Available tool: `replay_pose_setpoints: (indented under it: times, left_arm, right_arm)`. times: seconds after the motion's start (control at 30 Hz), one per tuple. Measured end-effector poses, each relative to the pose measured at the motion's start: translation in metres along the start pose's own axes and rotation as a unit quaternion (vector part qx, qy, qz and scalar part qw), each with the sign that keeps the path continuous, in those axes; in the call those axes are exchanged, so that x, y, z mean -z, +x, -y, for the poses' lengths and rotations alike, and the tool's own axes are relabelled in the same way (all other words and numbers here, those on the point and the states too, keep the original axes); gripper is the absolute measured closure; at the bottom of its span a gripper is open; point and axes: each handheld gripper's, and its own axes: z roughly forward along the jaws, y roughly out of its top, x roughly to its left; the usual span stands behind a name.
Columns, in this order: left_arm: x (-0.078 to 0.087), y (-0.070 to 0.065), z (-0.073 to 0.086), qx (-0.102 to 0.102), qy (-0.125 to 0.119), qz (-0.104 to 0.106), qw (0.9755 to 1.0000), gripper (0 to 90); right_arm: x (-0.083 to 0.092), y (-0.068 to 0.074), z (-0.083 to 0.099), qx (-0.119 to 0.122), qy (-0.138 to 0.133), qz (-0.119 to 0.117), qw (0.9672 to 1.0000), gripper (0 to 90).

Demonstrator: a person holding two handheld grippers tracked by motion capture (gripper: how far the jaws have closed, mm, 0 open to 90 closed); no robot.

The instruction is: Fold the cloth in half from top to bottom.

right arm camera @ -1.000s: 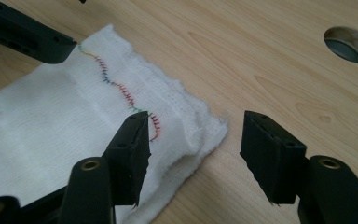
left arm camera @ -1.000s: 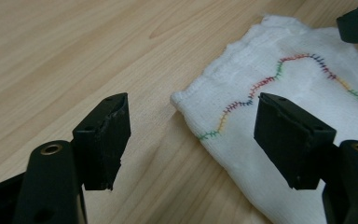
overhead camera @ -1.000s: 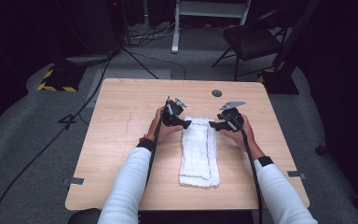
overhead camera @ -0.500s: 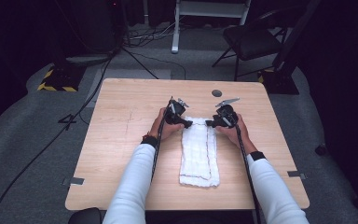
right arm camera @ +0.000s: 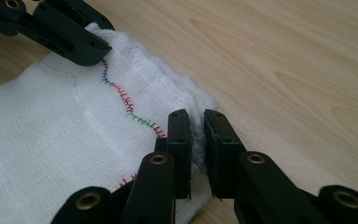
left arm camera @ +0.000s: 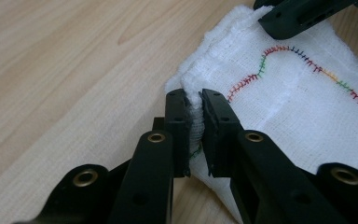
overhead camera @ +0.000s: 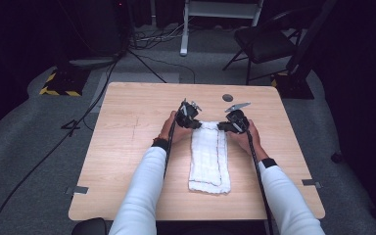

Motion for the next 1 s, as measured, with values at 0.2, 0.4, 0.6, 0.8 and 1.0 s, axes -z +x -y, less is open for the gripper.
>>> replay_pose_setpoints:
  times: [0.2,0.4,0.6,0.8,1.0]
  left_arm:
    - [0.011,0.003,-0.014,-0.012,-0.02,-0.024,0.9994,83.8]
    - [0.026,0.002,-0.025,-0.024,-0.044,-0.041,0.9979,84.0]
    - [0.043,0.005,-0.03,-0.025,-0.057,-0.041,0.9972,84.0]
    - [0.056,0.002,-0.03,-0.039,-0.063,-0.043,0.9964,83.9]
    - [0.066,-0.008,-0.029,-0.06,-0.072,-0.031,0.9951,83.9]
  right_arm:
    - [0.012,-0.003,-0.009,0.004,-0.035,0.02,0.9992,82.0]
    - [0.028,-0.004,-0.027,0.018,-0.055,0.04,0.9975,82.1]
    - [0.038,0.001,-0.041,0.037,-0.072,0.048,0.9956,82.3]
    - [0.046,0.004,-0.045,0.043,-0.085,0.043,0.9944,82.4]
    - [0.058,0.009,-0.038,0.048,-0.098,0.032,0.9935,82.5]
